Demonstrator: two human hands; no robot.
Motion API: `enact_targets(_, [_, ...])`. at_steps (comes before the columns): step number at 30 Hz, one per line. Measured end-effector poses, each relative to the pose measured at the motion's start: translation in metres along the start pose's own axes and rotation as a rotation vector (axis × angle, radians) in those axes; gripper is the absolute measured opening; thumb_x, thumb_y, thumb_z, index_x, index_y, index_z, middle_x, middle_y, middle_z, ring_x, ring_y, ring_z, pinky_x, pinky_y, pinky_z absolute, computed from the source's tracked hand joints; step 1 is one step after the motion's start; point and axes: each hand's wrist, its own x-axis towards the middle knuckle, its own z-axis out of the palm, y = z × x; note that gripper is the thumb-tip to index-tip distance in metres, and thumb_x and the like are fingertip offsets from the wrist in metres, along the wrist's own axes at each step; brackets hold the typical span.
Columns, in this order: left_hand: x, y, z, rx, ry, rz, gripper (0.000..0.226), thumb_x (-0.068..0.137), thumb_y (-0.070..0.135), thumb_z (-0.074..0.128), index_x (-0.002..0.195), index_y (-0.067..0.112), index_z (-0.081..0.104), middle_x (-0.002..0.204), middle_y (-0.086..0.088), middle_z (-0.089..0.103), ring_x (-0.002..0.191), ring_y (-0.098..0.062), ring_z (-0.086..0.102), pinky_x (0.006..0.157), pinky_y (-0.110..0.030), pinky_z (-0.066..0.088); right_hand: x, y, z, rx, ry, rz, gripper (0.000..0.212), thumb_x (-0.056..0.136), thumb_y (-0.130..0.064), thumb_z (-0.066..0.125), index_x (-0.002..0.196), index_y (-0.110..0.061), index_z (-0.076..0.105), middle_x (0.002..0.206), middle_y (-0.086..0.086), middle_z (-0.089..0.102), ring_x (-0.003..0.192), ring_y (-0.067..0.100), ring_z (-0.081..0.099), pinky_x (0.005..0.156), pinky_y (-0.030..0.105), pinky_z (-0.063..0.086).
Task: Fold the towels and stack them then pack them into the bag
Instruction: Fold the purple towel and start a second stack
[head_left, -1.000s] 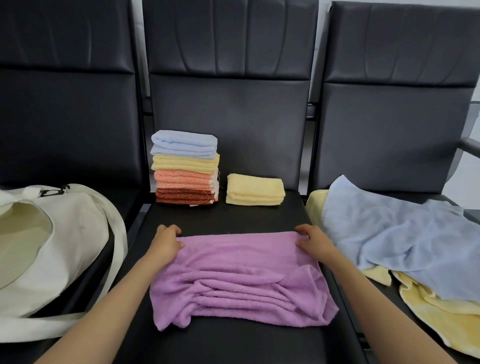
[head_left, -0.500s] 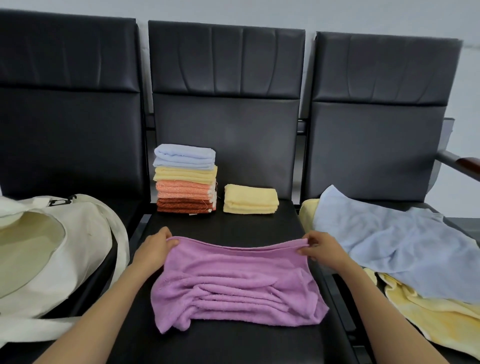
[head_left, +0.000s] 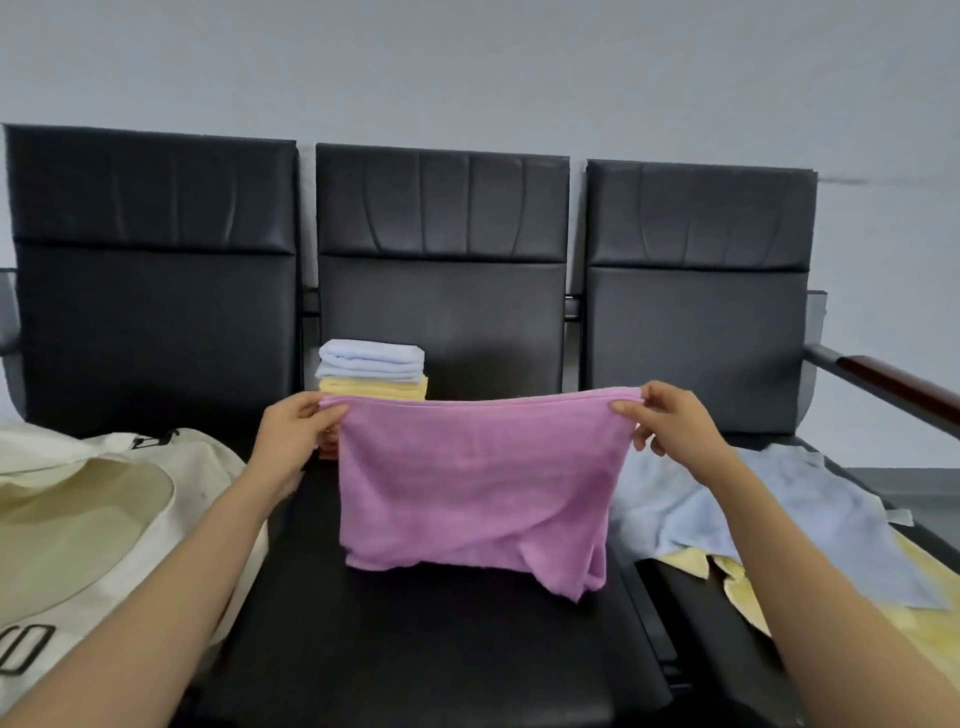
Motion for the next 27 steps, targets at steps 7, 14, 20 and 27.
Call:
enact_targets(7, [0.0, 0.052, 0.015, -0.05, -0.013, 0.155, 0.005, 0.099, 0.013, 0.049, 0.102, 0.008, 0.049, 0.08, -0.011, 0.062, 0.054, -0.014, 0.068, 0.053, -0.023, 0.056, -0.002, -0.041, -0.007, 0.28, 0.147, -0.055, 0.026, 0.094, -0.025, 0.059, 0.081, -0.006, 0.047, 0.061, 0.015, 0.051, 0.038, 0.014, 0.05, 0.037, 0.018, 0.037])
enact_targets(14, [0.007, 0.078, 0.002, -0.101, -0.021, 0.214, 0.008, 0.096, 0.011, 0.056, 0.093, 0.01, 0.063, 0.084, -0.014, 0.067, 0.063, -0.014, 0.071, 0.063, -0.02, 0.058, -0.003, -0.055, -0.028, 0.582, -0.182, -0.019, 0.049, 0.059, -0.02, 0.077, 0.102, 0.0, 0.067, 0.088, 0.008, 0.074, 0.078, 0.014, 0.071, 0.072, 0.018, 0.056])
enact_targets(20, [0.024, 0.073, 0.004, 0.054, -0.05, 0.068, 0.027, 0.099, 0.03, 0.051, 0.106, 0.004, 0.054, 0.088, -0.013, 0.063, 0.06, -0.026, 0.072, 0.054, -0.03, 0.06, 0.023, -0.046, -0.013, 0.525, -0.071, 0.13, 0.017, 0.091, -0.025, 0.064, 0.099, -0.013, 0.056, 0.082, 0.002, 0.063, 0.058, 0.012, 0.068, 0.053, 0.02, 0.056])
enact_targets(27, [0.041, 0.07, 0.011, 0.019, -0.058, 0.133, 0.022, 0.101, 0.027, 0.047, 0.087, 0.01, 0.051, 0.099, -0.008, 0.064, 0.091, -0.022, 0.071, 0.087, -0.034, 0.055, 0.048, -0.04, 0.014, 0.667, -0.054, 0.108, 0.015, 0.1, -0.025, 0.05, 0.091, -0.014, 0.044, 0.102, 0.009, 0.062, 0.095, 0.026, 0.071, 0.086, 0.033, 0.058])
